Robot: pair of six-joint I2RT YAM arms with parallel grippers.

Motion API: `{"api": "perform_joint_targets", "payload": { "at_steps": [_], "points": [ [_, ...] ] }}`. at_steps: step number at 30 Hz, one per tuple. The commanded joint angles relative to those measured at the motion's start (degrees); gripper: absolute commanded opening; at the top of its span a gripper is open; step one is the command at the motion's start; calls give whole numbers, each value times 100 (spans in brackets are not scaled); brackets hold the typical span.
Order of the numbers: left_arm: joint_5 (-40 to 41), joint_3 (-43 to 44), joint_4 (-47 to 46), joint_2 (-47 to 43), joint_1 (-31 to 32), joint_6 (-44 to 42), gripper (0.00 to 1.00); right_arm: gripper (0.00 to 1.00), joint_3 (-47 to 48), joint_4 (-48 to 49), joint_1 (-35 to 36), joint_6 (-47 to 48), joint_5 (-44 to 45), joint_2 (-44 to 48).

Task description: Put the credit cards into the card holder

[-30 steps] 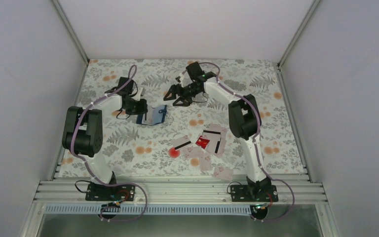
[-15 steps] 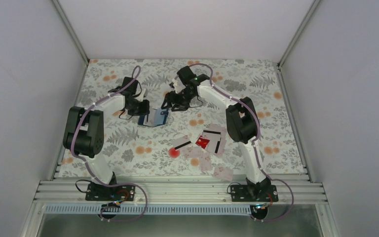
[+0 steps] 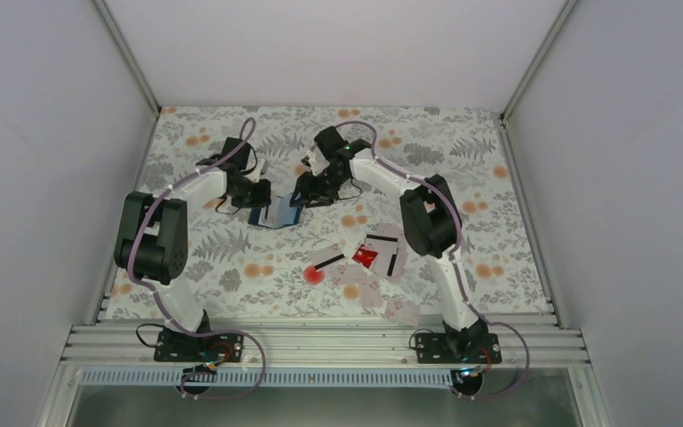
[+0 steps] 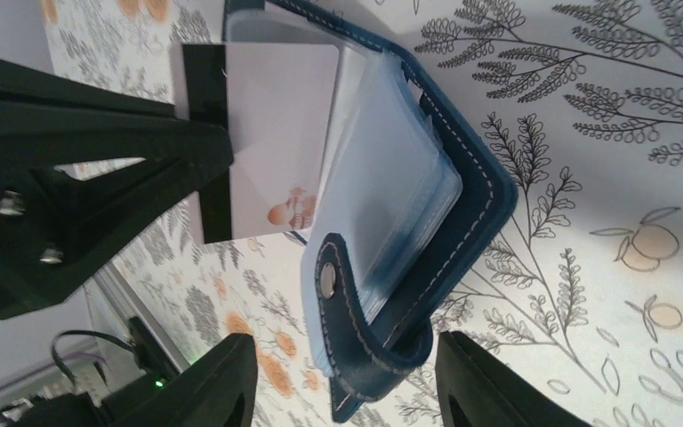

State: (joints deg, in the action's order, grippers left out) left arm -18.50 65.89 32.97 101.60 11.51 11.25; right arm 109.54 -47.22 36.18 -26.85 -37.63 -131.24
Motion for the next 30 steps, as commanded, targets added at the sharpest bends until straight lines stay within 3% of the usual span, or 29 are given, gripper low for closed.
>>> {"api": "perform_joint_targets", "payload": {
  "at_steps": [1,9,19,30],
  "points": [
    [47,158,109,-19,38,37,2,49,-176,164,88,40,-165,-279],
    [-157,105,86,-66,41,-140,2,33,-310,279,-11,138,-170,-553],
    [-450,168,126,-94,-14,-436,2,28,-741,421,-171,280,-96,-623],
    [-1580,37,-177,216,-456,-378,2,26,-904,452,-203,371,-115,-682]
  ]
}}
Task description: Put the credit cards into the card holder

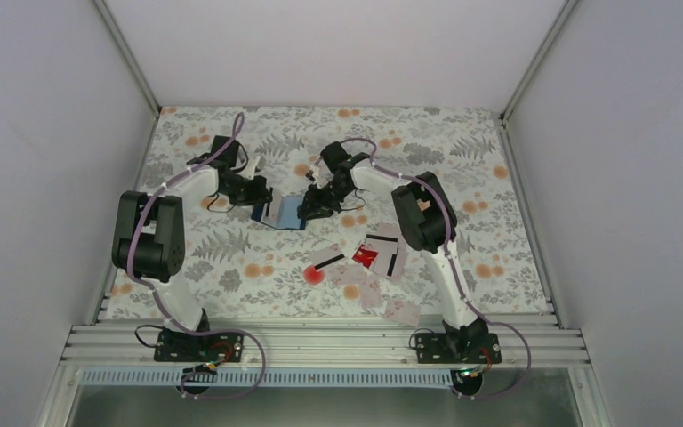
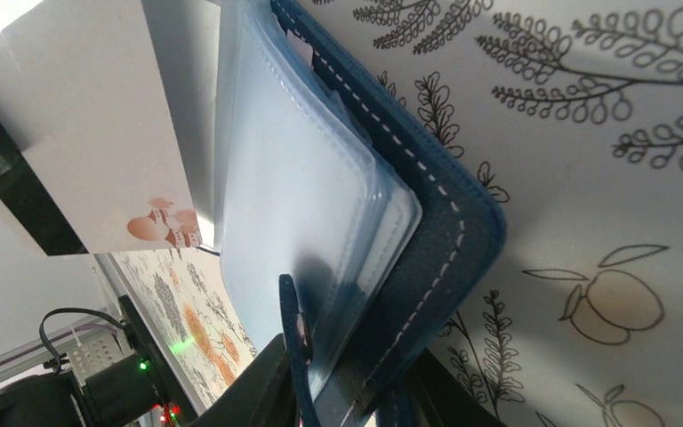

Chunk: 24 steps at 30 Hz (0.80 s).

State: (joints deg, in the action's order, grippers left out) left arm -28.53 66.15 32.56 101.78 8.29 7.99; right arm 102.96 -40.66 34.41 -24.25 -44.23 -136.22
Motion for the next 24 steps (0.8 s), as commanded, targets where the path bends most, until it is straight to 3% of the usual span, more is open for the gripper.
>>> {"api": "perform_joint_targets", "payload": {
  "at_steps": [1,24],
  "points": [
    [-585,20,-121,234,-149,-71,2,26,-242,-197,-38,109,544,-191],
    [-930,-407,-416,642,-447,238,2,26,-140,-214,-60,104,451,-318]
  ]
}}
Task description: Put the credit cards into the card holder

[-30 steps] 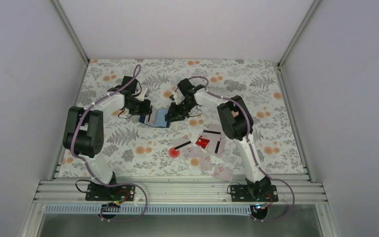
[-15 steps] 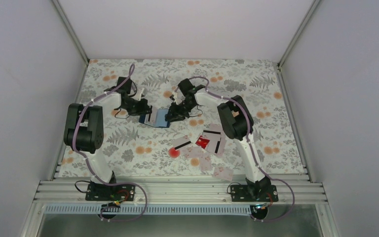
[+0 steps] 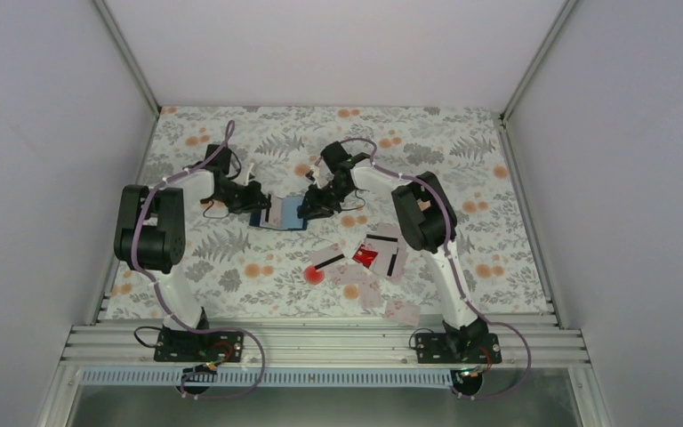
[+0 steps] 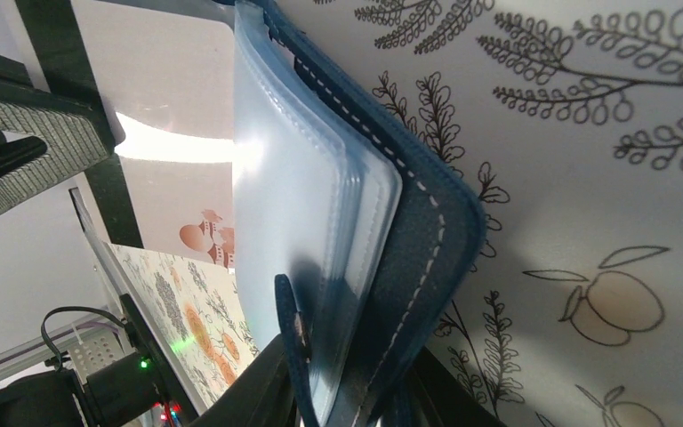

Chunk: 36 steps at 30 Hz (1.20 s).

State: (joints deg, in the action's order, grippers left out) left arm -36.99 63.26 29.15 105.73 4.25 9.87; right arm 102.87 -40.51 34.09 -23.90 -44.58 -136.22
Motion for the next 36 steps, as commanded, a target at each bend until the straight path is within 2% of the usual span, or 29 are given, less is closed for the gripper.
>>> {"api": "perform_joint_targets", "payload": {
  "at_steps": [1,14,29,36],
  "points": [
    [-141,-105,-70,294,-47,36,3,26,-131,-229,-31,70,477,-333],
    [-738,10,33,732,-402,-11,2,26,-148,-242,-32,113,457,-375],
    [-1031,-17,-1,728,-513,41,2,26,-161,-280,-42,179,458,-442],
    [-1425,-13,22,755,-605,85,2,26,-166,-291,-38,177,462,-458]
  ]
}}
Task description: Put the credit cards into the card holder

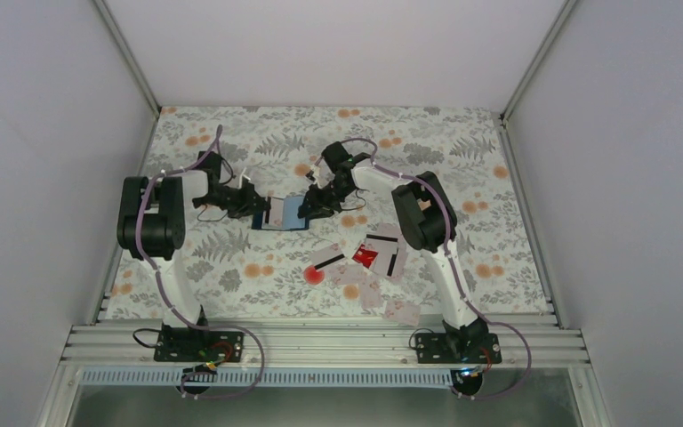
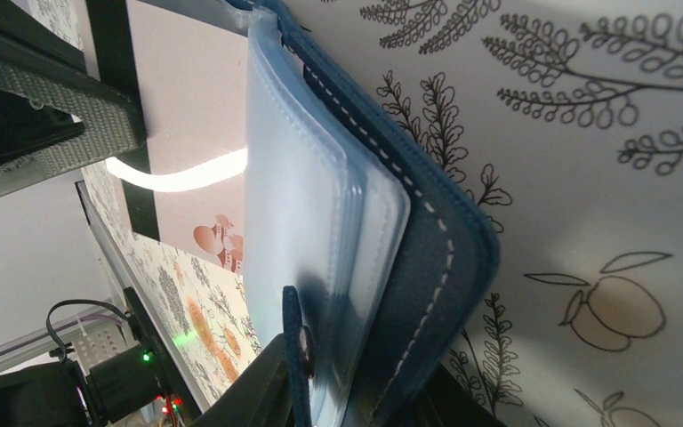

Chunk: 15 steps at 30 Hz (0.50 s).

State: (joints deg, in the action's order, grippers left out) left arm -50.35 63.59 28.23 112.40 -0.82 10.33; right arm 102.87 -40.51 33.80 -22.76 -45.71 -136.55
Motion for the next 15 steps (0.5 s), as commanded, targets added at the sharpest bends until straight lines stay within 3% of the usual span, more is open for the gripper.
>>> {"api": "perform_joint_targets", "payload": {
  "at_steps": [1,15],
  "points": [
    [-179,-50,107,71,-128,72,2,26,-166,-293,-9,68,578,-425],
    [-630,-136,-118,98,-164,258,2,26,-153,-291,-23,77,557,-484]
  ]
}}
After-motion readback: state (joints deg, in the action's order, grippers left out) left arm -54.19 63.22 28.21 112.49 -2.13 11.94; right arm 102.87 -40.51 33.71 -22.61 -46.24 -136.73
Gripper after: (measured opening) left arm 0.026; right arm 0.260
